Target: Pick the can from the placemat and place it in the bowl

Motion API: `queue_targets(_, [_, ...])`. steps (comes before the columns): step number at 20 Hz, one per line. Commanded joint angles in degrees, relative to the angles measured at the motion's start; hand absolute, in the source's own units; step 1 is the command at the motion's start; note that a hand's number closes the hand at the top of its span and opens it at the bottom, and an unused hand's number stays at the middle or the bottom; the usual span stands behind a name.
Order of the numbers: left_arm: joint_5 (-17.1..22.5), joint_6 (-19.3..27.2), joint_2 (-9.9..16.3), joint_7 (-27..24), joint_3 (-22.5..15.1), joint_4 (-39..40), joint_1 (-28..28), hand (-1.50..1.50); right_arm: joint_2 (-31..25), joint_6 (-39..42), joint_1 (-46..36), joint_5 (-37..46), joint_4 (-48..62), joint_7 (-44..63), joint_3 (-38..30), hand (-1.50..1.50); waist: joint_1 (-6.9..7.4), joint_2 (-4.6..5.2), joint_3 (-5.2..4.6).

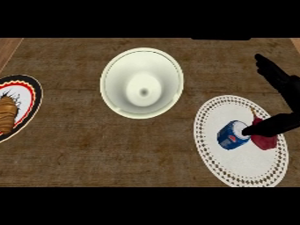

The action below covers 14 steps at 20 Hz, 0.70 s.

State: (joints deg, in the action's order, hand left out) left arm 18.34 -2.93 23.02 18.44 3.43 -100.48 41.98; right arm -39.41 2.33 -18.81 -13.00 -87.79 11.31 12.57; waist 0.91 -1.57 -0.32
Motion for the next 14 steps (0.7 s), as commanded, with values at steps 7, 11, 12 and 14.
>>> queue_targets(7, [3.3, -3.5, -4.3, -10.8, -0.1, -11.0, -15.0, 0.0, -11.8, 20.9, -4.7, 9.4, 2.2, 6.9, 15.6, -1.5, 1.31, 1.32, -1.14])
queue_targets(11, [3.1, -4.8, -5.4, -11.7, -0.7, -11.3, -17.1, 0.0, -13.1, 28.7, -7.9, 9.1, 2.3, 8.9, 19.0, -1.5, 1.64, 1.68, -0.91])
queue_targets(12, [3.5, -4.8, -5.6, -11.5, -0.2, -11.3, -17.8, 0.0, -13.3, 30.3, -8.1, 9.2, 1.6, 8.8, 19.9, -1.5, 0.69, 1.39, -0.77])
queue_targets(14, [3.0, -5.1, -5.6, -11.9, 0.4, -10.5, -18.3, 0.0, -13.3, 32.6, -9.5, 8.6, 1.9, 10.2, 20.7, -1.5, 0.38, 1.31, -0.77])
